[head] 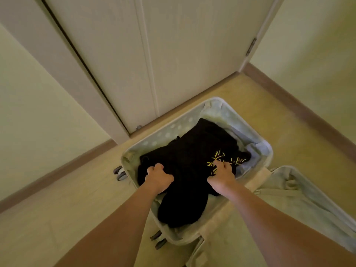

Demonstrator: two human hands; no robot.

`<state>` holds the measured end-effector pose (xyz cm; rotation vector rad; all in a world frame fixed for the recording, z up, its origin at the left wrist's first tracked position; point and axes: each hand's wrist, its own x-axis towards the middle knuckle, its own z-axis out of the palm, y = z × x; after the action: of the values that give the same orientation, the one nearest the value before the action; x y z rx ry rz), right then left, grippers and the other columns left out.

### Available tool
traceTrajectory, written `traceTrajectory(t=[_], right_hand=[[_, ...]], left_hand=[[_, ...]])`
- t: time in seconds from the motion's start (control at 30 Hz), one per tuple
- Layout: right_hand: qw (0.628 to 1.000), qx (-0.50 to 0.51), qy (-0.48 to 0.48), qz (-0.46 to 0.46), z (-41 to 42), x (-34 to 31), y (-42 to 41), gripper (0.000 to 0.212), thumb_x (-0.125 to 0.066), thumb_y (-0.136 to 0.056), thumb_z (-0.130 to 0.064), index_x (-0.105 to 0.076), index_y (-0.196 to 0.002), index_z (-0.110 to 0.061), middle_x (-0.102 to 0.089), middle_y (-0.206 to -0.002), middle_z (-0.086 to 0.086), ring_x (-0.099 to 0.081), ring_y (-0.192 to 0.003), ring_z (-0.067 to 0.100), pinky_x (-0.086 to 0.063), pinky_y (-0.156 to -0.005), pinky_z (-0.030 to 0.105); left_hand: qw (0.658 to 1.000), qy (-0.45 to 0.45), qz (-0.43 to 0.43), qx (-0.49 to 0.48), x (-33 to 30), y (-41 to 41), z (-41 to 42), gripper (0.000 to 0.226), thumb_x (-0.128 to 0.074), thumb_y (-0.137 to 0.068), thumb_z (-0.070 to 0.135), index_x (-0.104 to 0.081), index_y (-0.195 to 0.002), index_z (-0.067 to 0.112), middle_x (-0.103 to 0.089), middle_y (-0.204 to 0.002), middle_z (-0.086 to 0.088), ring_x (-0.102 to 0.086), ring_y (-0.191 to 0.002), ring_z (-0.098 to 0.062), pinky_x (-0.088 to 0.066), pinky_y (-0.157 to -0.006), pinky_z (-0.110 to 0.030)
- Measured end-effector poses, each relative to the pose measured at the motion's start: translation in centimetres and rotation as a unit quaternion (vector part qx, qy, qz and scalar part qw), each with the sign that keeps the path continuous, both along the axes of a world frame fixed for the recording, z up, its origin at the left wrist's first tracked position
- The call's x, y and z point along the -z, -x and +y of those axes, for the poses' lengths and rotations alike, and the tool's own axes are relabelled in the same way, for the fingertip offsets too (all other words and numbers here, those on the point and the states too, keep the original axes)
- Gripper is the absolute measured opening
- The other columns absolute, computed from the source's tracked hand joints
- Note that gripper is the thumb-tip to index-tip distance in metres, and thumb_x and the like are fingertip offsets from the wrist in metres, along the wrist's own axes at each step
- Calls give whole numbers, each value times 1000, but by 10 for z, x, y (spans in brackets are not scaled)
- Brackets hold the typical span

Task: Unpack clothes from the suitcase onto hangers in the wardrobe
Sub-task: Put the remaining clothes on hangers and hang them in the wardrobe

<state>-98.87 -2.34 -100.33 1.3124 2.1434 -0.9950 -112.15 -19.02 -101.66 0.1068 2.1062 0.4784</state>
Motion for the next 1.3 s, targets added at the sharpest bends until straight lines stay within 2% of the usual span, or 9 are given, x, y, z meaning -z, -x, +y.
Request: traceTrajectory(t=[0.23, 0.37, 0.5, 0.6, 0.73, 0.9, 1.07, 1.17, 1.3], right_hand=[[995, -17, -81, -61, 40, 139, 14, 107, -70, -84, -31, 14, -151, -36, 17, -161, 2, 3, -148, 33, -18, -115, 60], [993, 12, -80, -85, 59, 184, 13, 123, -76, -76, -41, 22, -149, -31, -13, -158, 9, -20, -143, 37, -22, -112, 60], [980, -34, -161, -115, 50, 200, 10, 69, -70, -82, -38, -37, -138, -14, -37, -138, 14, -38, -129, 36, -37, -105, 53], [989, -18, -137, -52, 45, 191, 12, 28, -62, -83, -28, -55, -107, -14, -58, -110, 12, -56, -107, 35, -47, -92, 43], [978, 157, 12, 136, 33, 152, 18, 9, -57, -74, -20, -62, -80, -15, -63, -87, 11, -61, -94, 38, -50, -84, 42], [818, 424, 282, 270, 14, 80, 19, 59, -44, -64, -6, -60, -120, -11, -66, -112, 19, -64, -99, 40, -51, -90, 52], [740, 425, 364, 373, -40, -20, 17, 52, -30, -78, 7, -57, -120, -8, -64, -111, 19, -62, -97, 38, -52, -76, 44], [734, 407, 369, 399, -86, -86, 15, 53, -27, -81, 10, -52, -125, -9, -62, -103, 17, -61, -87, 35, -51, -69, 41], [738, 377, 381, 410, -160, -184, -8, 57, -34, -77, 7, -54, -128, -6, -63, -112, 18, -61, -98, 38, -52, -76, 44]], left_hand=[[998, 43, 45, -7, 127, -3, 14, 108, -71, -77, 57, 5, -152, 42, 23, -158, -6, 6, -146, -43, -25, -111, -57], [993, 88, 69, 46, 169, -6, 11, 96, -71, -73, 64, -18, -149, 39, 22, -158, -9, 12, -144, -43, -25, -107, -64], [977, 114, 157, 85, 170, -19, 17, 51, -63, -84, 48, -48, -130, 29, -23, -150, -11, -24, -134, -38, -37, -98, -56], [980, 13, 194, 45, 156, -28, 19, 13, -59, -84, 31, -55, -87, 20, -59, -98, -1, -54, -96, -24, -49, -84, -39], [969, -164, 82, -167, 113, -31, 11, 21, -62, -80, 13, -48, -67, 21, -57, -72, 1, -54, -64, -14, -51, -65, -31], [875, -309, -21, -371, 40, -31, -11, 22, -57, -75, -2, -64, -90, 12, -66, -87, -16, -65, -81, -34, -56, -74, -46], [839, -379, -5, -391, -62, -34, -48, 22, -53, -74, -3, -64, -86, 12, -64, -82, -15, -64, -78, -32, -54, -68, -40], [835, -391, 28, -387, -136, -46, -90, 22, -53, -77, -4, -63, -88, 12, -64, -86, -16, -63, -83, -33, -55, -75, -44], [829, -414, 76, -369, -244, -83, -170, 23, -53, -75, -3, -64, -91, 10, -63, -79, -12, -62, -73, -26, -52, -60, -30]])
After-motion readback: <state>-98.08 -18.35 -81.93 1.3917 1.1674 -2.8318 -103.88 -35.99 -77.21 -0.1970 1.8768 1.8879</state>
